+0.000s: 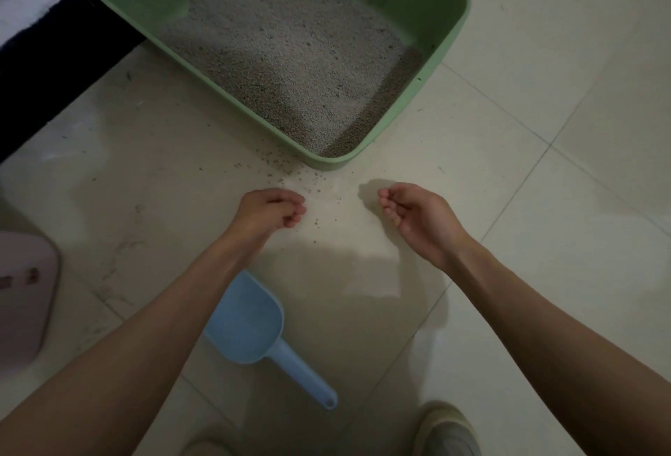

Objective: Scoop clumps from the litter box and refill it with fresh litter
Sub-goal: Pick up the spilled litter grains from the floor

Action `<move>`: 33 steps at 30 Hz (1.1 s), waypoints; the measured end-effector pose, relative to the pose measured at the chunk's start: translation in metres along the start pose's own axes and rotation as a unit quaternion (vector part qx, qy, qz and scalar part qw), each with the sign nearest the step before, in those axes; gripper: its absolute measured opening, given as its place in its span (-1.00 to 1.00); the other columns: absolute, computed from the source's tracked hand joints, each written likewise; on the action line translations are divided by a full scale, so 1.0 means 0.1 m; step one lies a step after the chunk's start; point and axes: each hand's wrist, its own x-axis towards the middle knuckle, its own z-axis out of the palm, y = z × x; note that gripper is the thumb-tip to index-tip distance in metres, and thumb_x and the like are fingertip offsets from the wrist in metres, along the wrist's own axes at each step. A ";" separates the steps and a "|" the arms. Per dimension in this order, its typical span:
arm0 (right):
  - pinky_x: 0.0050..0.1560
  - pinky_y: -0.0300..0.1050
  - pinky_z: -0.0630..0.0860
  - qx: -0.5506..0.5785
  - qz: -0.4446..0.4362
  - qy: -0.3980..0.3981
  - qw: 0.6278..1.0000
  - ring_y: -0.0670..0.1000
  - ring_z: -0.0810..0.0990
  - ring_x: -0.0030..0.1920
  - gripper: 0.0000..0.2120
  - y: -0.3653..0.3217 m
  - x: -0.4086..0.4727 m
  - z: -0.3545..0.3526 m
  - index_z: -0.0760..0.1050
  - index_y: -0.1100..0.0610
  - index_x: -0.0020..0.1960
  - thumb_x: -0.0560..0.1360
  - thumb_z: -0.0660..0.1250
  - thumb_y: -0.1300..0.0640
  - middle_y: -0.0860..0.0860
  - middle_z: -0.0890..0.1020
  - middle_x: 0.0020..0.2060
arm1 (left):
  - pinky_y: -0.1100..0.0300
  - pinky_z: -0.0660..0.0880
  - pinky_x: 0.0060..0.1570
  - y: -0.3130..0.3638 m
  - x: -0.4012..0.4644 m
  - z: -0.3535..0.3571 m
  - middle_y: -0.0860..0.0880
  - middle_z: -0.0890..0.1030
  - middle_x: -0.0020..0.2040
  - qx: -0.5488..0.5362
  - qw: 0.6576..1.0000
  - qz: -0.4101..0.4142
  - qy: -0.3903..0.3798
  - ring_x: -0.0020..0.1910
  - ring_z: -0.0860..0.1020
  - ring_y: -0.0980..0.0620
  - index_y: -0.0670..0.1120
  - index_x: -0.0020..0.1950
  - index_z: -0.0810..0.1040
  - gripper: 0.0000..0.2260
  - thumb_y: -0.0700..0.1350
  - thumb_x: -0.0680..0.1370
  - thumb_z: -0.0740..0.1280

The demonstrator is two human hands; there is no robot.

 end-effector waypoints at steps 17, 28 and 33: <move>-0.13 -0.17 0.39 -0.647 -0.157 0.072 0.743 0.13 0.55 -0.10 -0.86 0.19 0.18 0.10 0.57 0.26 -0.09 0.49 0.28 0.21 0.16 0.63 -0.13 | 0.22 0.37 -0.09 -0.16 0.02 0.21 -0.10 0.61 -0.15 0.422 0.888 0.182 0.025 -0.17 0.51 -0.01 -0.19 -0.14 0.63 -0.91 -0.17 0.45 0.42; -0.33 -0.32 0.56 0.021 0.070 -0.008 0.997 -0.07 0.60 -0.39 -0.82 0.20 -0.03 0.12 0.45 0.27 -0.21 0.51 0.18 0.44 0.12 0.54 -0.34 | 0.34 0.46 -0.31 0.06 -0.07 0.07 -0.03 0.58 -0.41 -0.125 0.992 -0.005 -0.021 -0.40 0.53 0.11 -0.18 -0.28 0.49 -0.80 -0.35 0.52 0.21; -0.33 -0.24 0.39 -0.263 -0.010 -0.019 0.965 -0.04 0.45 -0.40 -0.82 0.29 -0.02 0.17 0.47 0.24 -0.19 0.49 0.16 0.41 0.08 0.52 -0.36 | 0.32 0.39 -0.44 0.07 -0.11 -0.14 -0.05 0.51 -0.47 -0.056 0.997 0.021 -0.056 -0.48 0.45 0.08 -0.19 -0.34 0.48 -0.81 -0.42 0.41 0.24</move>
